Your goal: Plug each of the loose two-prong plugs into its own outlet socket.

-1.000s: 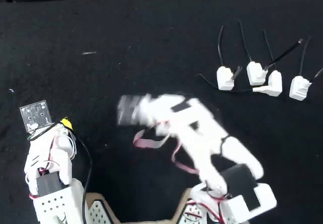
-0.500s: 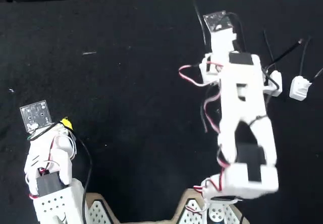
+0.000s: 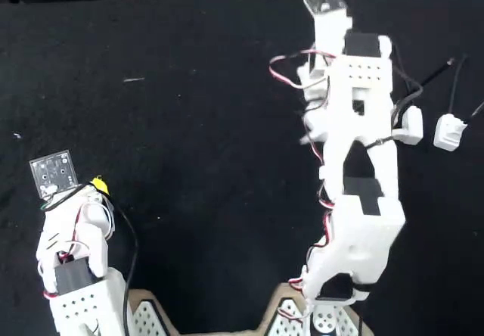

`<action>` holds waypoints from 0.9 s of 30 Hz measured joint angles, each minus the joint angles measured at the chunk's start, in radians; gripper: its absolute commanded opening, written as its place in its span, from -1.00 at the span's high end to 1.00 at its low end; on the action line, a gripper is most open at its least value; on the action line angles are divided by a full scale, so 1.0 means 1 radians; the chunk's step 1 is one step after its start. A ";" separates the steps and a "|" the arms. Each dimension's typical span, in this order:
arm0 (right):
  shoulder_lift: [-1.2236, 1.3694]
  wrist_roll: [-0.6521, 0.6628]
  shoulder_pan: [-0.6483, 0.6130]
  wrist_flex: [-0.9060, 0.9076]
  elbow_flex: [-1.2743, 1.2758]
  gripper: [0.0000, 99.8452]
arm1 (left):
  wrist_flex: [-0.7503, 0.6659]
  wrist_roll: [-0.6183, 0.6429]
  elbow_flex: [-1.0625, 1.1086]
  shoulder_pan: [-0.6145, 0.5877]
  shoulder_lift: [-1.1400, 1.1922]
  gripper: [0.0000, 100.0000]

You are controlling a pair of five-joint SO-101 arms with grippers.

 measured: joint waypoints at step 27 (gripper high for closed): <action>-0.700 0.002 -0.195 0.163 0.282 0.98 | 0.000 0.000 -0.002 0.000 0.000 0.92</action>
